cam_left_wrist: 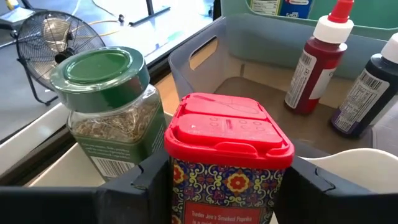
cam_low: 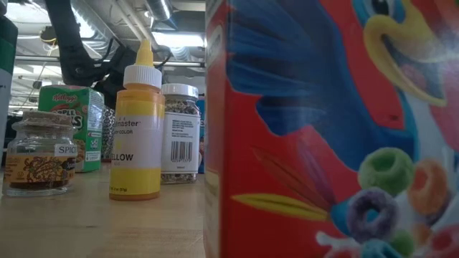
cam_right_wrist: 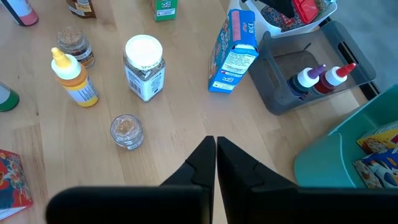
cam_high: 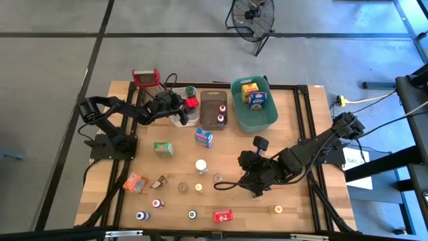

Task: Pick & Place Kitchen Items
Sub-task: Put the red spice can into the left white bin, then put the blue cereal box into the right green bin

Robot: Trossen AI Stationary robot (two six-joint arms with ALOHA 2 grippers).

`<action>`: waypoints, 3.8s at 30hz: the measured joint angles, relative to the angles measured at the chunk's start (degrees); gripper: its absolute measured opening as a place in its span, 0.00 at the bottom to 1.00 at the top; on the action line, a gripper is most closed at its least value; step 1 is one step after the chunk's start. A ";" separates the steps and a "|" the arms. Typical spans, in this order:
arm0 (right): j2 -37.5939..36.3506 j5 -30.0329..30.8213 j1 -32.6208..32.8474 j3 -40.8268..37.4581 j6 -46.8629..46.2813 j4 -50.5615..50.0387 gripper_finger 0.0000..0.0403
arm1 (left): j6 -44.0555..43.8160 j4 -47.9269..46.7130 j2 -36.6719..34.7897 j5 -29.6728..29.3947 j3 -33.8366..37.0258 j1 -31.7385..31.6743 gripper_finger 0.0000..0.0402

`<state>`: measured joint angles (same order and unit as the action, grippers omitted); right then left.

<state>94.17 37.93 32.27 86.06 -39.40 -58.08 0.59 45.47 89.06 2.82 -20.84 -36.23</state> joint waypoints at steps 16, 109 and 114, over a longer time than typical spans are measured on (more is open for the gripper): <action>0.00 -0.02 0.00 0.00 0.00 0.01 0.05 | -0.21 -0.44 -0.02 -0.22 -0.04 0.02 0.62; 0.00 0.53 0.01 0.00 2.78 0.07 0.05 | 14.13 -34.93 -20.94 10.44 -7.40 22.58 0.73; 0.00 0.63 0.02 0.00 2.78 0.07 0.05 | 14.63 -34.23 -18.83 8.84 -7.89 22.51 0.73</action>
<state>94.17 38.57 32.29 86.06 -36.62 -58.02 15.22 11.24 70.22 11.66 -28.73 -13.72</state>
